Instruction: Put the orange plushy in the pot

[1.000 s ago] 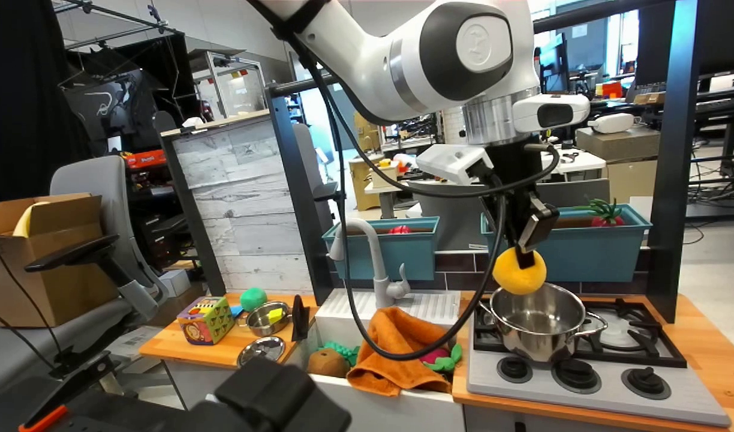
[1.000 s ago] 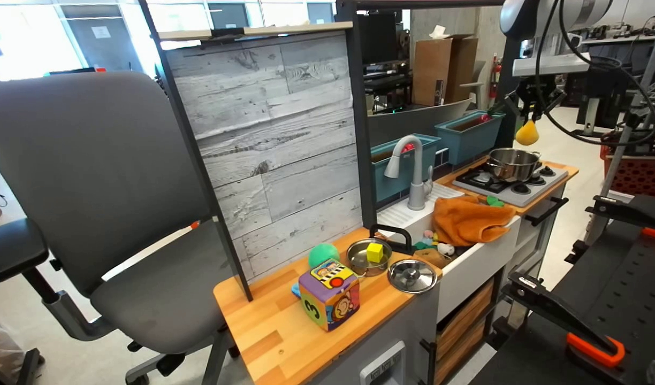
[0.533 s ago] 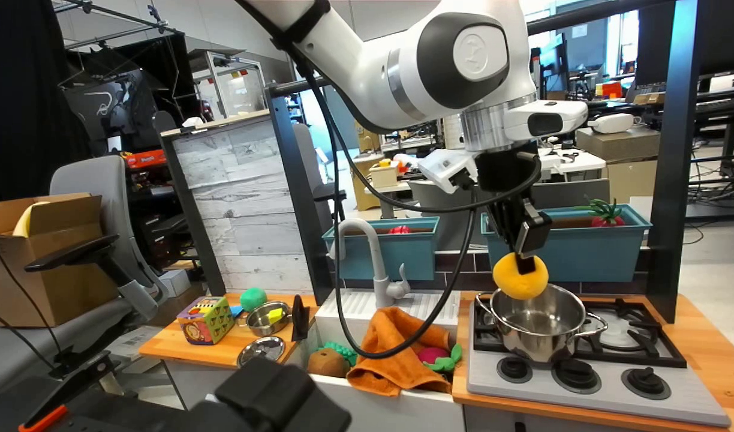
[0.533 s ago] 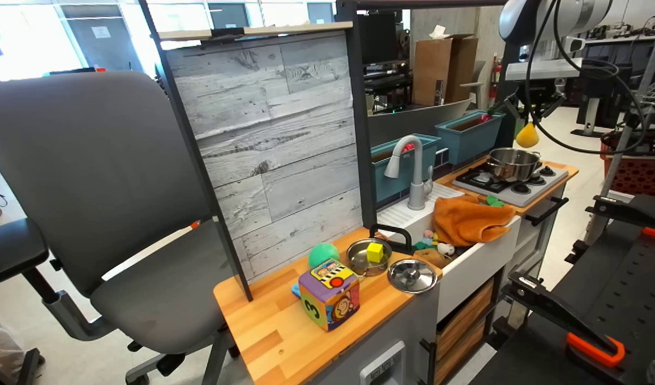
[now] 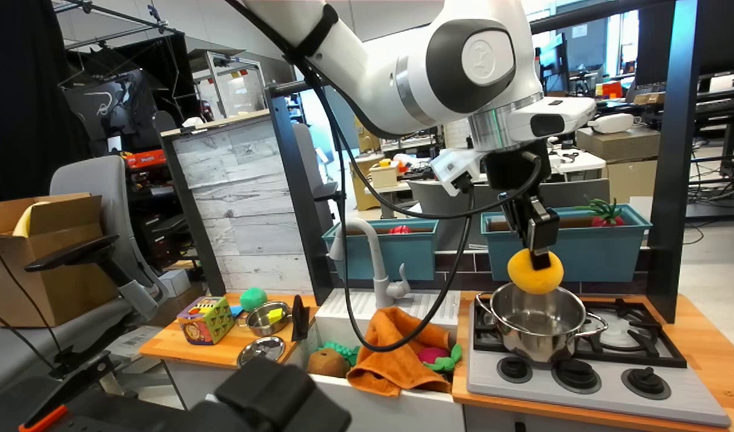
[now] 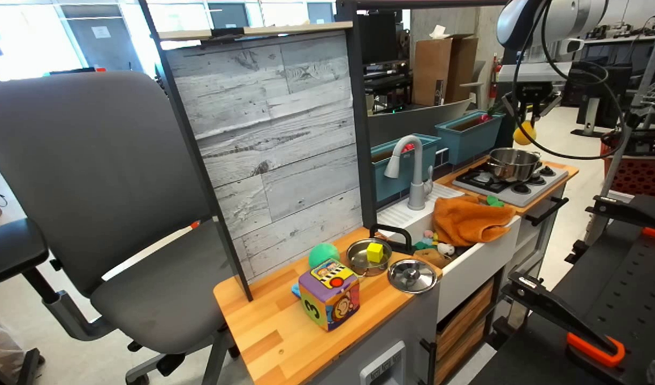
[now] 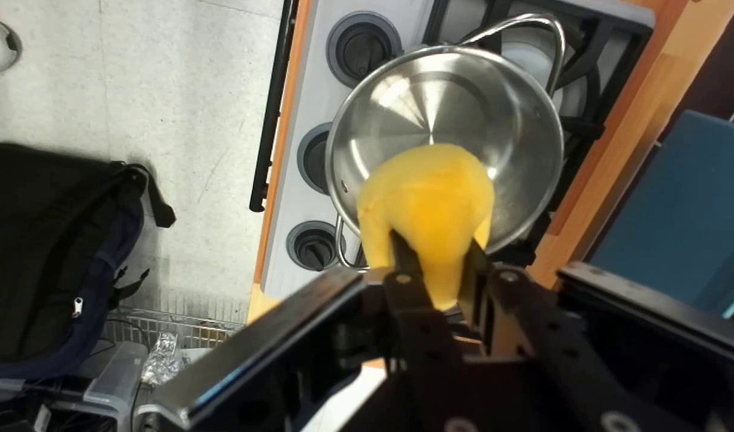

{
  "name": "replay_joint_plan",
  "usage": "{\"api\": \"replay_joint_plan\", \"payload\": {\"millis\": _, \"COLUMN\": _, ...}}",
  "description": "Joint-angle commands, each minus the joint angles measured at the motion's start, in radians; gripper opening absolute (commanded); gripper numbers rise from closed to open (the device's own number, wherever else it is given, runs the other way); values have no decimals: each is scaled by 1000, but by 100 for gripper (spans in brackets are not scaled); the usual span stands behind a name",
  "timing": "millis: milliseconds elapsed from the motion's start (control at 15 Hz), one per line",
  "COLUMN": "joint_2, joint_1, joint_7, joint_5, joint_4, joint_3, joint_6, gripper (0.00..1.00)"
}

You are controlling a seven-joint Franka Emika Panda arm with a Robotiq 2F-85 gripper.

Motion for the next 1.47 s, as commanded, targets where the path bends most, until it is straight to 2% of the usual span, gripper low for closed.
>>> {"api": "replay_joint_plan", "payload": {"millis": 0, "joint_2": 40, "joint_1": 1, "joint_7": 39, "joint_5": -14, "joint_4": 59, "joint_3": -7, "joint_6": 17, "gripper": 52}}
{"api": "replay_joint_plan", "payload": {"millis": 400, "joint_2": 64, "joint_1": -2, "joint_7": 44, "joint_5": -16, "joint_4": 94, "joint_3": -2, "joint_6": 19, "gripper": 96}}
{"api": "replay_joint_plan", "payload": {"millis": 467, "joint_2": 65, "joint_1": -3, "joint_7": 40, "joint_5": -15, "joint_4": 97, "joint_3": 1, "joint_6": 19, "gripper": 99}}
{"api": "replay_joint_plan", "payload": {"millis": 1400, "joint_2": 55, "joint_1": -8, "joint_7": 26, "joint_5": -9, "joint_4": 87, "joint_3": 18, "joint_6": -3, "gripper": 100}}
